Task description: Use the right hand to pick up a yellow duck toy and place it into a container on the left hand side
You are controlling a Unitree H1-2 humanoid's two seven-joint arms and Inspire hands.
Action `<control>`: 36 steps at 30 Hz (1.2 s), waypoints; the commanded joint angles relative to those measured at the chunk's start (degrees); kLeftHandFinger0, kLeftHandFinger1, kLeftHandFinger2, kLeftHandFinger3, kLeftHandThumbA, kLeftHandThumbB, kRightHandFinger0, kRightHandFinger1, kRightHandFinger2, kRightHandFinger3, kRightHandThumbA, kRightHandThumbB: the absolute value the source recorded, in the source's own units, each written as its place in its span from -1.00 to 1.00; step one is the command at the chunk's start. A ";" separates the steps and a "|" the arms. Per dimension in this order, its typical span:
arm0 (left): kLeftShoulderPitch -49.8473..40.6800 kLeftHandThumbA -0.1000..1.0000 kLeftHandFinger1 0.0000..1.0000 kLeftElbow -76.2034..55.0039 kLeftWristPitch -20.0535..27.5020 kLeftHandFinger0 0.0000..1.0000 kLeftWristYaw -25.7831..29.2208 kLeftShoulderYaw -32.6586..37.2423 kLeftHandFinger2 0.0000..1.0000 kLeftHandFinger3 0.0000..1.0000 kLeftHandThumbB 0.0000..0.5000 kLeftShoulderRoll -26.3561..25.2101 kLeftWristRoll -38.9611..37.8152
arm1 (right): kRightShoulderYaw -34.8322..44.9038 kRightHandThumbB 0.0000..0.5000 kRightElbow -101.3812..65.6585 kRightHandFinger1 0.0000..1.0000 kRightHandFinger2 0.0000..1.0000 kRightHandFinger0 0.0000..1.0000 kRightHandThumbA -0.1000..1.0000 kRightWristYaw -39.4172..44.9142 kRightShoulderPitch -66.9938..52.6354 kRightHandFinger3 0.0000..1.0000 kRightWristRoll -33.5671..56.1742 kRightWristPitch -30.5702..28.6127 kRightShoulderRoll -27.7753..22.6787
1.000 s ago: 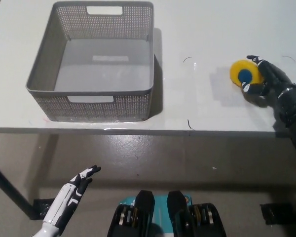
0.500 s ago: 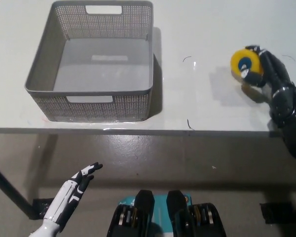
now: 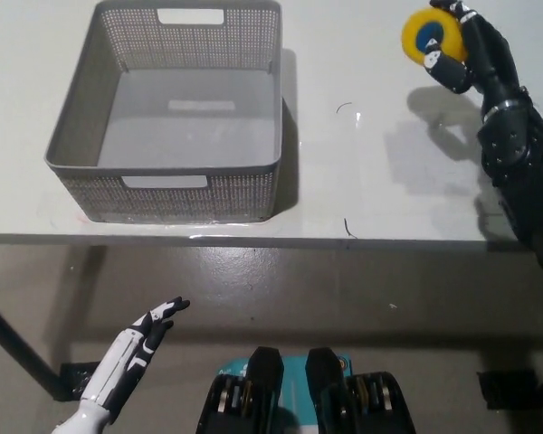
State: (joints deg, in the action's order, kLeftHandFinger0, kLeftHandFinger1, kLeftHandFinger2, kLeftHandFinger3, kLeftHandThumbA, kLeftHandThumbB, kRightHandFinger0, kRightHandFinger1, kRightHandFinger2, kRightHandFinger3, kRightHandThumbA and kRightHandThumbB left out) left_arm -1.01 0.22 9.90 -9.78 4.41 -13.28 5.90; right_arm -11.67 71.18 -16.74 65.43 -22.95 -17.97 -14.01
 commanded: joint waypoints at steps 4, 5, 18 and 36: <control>0.36 1.00 1.00 -1.24 0.47 1.00 -0.96 0.11 1.00 1.00 0.40 -0.93 -0.44 | 1.29 -0.60 -8.44 -0.20 0.61 -1.00 -1.00 -0.90 6.52 0.80 1.77 -1.81 3.55; 0.31 1.00 1.00 -1.16 0.51 1.00 -1.03 0.17 1.00 1.00 0.40 -0.89 -0.39 | 1.33 -0.60 -8.92 -0.20 0.61 -1.00 -1.00 -0.80 6.64 0.80 1.85 -1.79 4.25; 0.39 1.00 1.00 -2.17 -2.32 1.00 -1.88 1.31 1.00 1.00 0.44 -0.78 0.75 | 1.18 -0.64 -8.82 -0.20 0.62 -1.00 -1.00 -1.78 10.77 0.79 1.58 1.24 16.69; 1.94 1.00 1.00 -3.43 -2.63 1.00 -3.31 2.92 1.00 1.00 0.25 -2.51 2.23 | -1.13 0.82 -8.86 1.00 1.00 1.00 0.81 8.55 8.79 1.00 0.98 6.48 19.95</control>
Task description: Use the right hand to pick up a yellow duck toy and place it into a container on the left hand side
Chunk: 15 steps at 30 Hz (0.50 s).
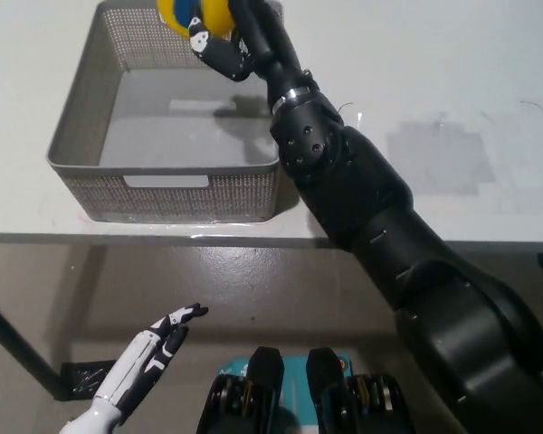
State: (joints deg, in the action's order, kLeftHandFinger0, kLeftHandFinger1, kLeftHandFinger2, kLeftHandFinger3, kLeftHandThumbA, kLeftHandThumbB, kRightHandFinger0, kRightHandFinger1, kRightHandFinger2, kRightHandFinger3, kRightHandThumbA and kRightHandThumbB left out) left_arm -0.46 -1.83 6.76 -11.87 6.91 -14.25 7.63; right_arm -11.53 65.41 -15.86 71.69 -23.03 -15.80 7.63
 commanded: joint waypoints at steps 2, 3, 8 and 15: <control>1.72 1.00 1.00 -1.38 0.92 1.00 -1.21 0.66 1.00 1.00 0.20 -1.84 1.10 | -1.91 0.94 -3.39 1.00 1.00 1.00 1.00 8.88 1.97 1.00 0.75 3.49 -2.66; 1.78 1.00 1.00 -1.34 1.12 1.00 -1.26 0.71 1.00 1.00 0.19 -1.87 0.95 | -1.98 0.90 -3.58 1.00 1.00 1.00 1.00 8.66 1.74 1.00 0.76 3.43 -2.98; 2.13 1.00 1.00 -0.75 1.86 1.00 -1.53 0.99 1.00 1.00 0.13 -2.01 0.51 | -1.98 0.91 -6.32 1.00 1.00 1.00 1.00 9.38 0.75 1.00 1.02 4.01 -4.35; 2.35 1.00 1.00 -0.40 2.01 1.00 -2.16 1.32 1.00 1.00 0.08 -2.19 0.46 | -0.86 0.69 -17.61 1.00 1.00 1.00 1.00 11.41 -2.72 1.00 1.30 6.47 -8.32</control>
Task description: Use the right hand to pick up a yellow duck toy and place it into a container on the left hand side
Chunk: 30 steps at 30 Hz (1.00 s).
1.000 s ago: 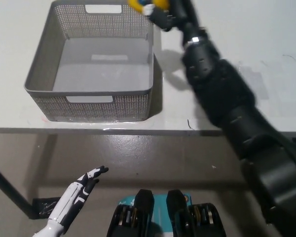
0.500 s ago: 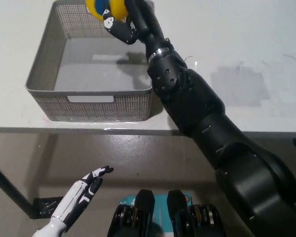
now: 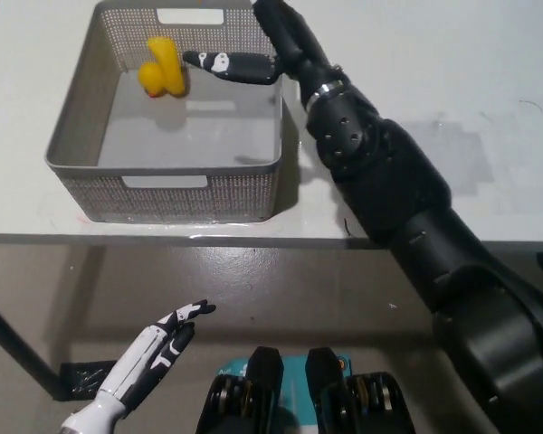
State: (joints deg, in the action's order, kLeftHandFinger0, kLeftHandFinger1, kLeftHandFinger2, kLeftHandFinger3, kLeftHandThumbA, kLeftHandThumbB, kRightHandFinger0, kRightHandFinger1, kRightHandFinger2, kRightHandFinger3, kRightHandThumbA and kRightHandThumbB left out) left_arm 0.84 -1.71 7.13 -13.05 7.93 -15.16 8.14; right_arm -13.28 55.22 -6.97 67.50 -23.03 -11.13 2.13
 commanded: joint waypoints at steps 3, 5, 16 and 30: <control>1.60 1.00 1.00 -0.05 2.11 1.00 -1.46 0.32 1.00 1.00 0.05 -1.57 -0.34 | 1.91 0.53 -17.51 1.00 1.00 1.00 1.00 2.96 -0.70 1.00 0.34 4.94 -5.91; 1.82 1.00 1.00 -0.13 2.16 1.00 -1.61 0.49 1.00 1.00 0.02 -1.89 0.32 | 3.60 0.47 -24.95 1.00 1.00 1.00 1.00 5.10 -2.44 1.00 2.13 6.46 -8.26; 2.27 1.00 1.00 0.37 1.23 1.00 -2.29 0.54 1.00 1.00 0.14 -2.37 0.87 | 14.12 0.34 -59.08 1.00 1.00 1.00 1.00 8.87 -14.26 1.00 6.36 14.70 -19.89; 2.09 1.00 1.00 0.10 -0.24 1.00 -1.88 -0.61 1.00 1.00 0.16 -1.96 -0.43 | 20.33 0.28 -80.02 1.00 1.00 1.00 1.00 3.67 -43.60 1.00 13.74 6.04 -16.10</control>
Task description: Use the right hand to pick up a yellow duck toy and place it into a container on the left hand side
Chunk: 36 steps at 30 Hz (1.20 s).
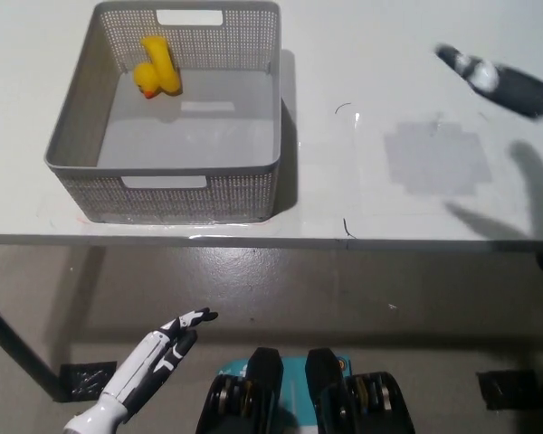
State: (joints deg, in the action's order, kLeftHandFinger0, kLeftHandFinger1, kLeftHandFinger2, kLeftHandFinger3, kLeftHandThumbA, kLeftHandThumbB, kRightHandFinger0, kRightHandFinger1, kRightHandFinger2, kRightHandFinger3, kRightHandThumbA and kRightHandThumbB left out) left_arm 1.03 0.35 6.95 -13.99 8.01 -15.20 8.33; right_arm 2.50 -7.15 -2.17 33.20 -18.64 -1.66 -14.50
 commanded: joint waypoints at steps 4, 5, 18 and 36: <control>1.76 1.00 1.00 -1.62 1.11 1.00 0.14 -2.05 1.00 1.00 0.22 -1.13 -2.05 | 0.14 0.26 -17.60 1.00 1.00 1.00 1.00 -0.14 -17.27 1.00 10.12 -8.85 3.60; 2.03 1.00 1.00 -1.41 1.55 1.00 0.25 -2.24 1.00 1.00 0.20 -0.99 -2.21 | -0.90 0.28 -17.33 1.00 1.00 1.00 1.00 0.63 -18.58 1.00 10.81 -9.61 3.91; 2.96 1.00 1.00 0.79 5.19 1.00 1.49 -3.39 1.00 1.00 0.24 0.30 -2.30 | -10.33 0.50 -1.55 1.00 1.00 1.00 0.92 4.52 -29.05 1.00 13.00 -15.45 7.41; 4.55 1.00 1.00 1.99 6.46 1.00 1.23 -5.09 1.00 1.00 0.18 0.40 -2.70 | -9.06 0.51 18.60 1.00 1.00 1.00 0.88 7.27 -26.54 1.00 17.33 -18.30 8.34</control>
State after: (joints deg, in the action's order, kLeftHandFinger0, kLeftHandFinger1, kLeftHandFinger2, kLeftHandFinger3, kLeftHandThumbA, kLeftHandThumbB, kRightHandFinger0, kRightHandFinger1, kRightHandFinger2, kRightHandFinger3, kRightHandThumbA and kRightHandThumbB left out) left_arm 3.92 2.31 10.67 -13.74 3.56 -14.49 6.74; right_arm -7.33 11.13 3.39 4.65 -4.16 -17.34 -6.01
